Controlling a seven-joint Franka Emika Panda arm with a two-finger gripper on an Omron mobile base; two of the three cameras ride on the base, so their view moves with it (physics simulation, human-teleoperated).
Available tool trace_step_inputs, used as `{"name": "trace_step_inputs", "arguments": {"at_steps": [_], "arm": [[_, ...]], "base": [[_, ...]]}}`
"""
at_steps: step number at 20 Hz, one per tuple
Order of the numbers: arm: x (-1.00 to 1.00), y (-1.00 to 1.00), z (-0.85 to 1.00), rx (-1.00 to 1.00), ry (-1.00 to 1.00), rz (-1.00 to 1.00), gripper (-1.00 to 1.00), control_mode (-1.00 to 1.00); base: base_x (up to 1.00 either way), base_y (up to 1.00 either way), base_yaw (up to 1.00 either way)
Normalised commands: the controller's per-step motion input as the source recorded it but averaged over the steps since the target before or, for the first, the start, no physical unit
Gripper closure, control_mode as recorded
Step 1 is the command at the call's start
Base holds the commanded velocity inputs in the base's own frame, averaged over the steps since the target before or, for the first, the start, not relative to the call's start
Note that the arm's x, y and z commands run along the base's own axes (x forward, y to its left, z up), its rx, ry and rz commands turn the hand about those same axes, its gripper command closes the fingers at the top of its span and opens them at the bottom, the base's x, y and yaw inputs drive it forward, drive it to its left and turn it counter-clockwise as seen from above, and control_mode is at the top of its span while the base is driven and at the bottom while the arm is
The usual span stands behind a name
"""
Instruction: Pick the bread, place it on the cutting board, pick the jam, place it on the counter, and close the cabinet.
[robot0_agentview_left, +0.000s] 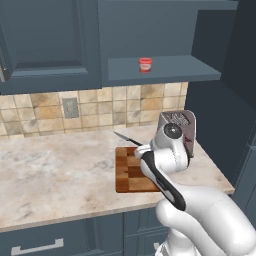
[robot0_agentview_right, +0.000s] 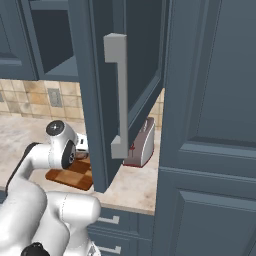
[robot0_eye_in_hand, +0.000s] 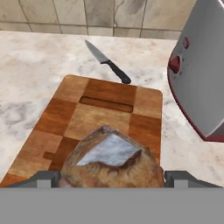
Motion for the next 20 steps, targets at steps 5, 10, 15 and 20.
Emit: {"name": "trace_step_inputs", "arguments": {"at_steps": [5, 10, 15, 20], "arm": [[0.27, 0.10, -0.21, 0.00, 0.00, 0.00, 1.00, -1.00], [0.27, 0.08, -0.21, 0.00, 0.00, 0.00, 1.00, -1.00], [0.23, 0.03, -0.16, 0.00, 0.00, 0.00, 1.00, -1.00], [0.09, 0.01, -0.12, 0.00, 0.00, 0.00, 1.00, -1.00]], "base": [[0.00, 0.00, 0.00], [0.00, 0.00, 0.00], [0.00, 0.00, 0.00], [0.00, 0.00, 0.00]]}}
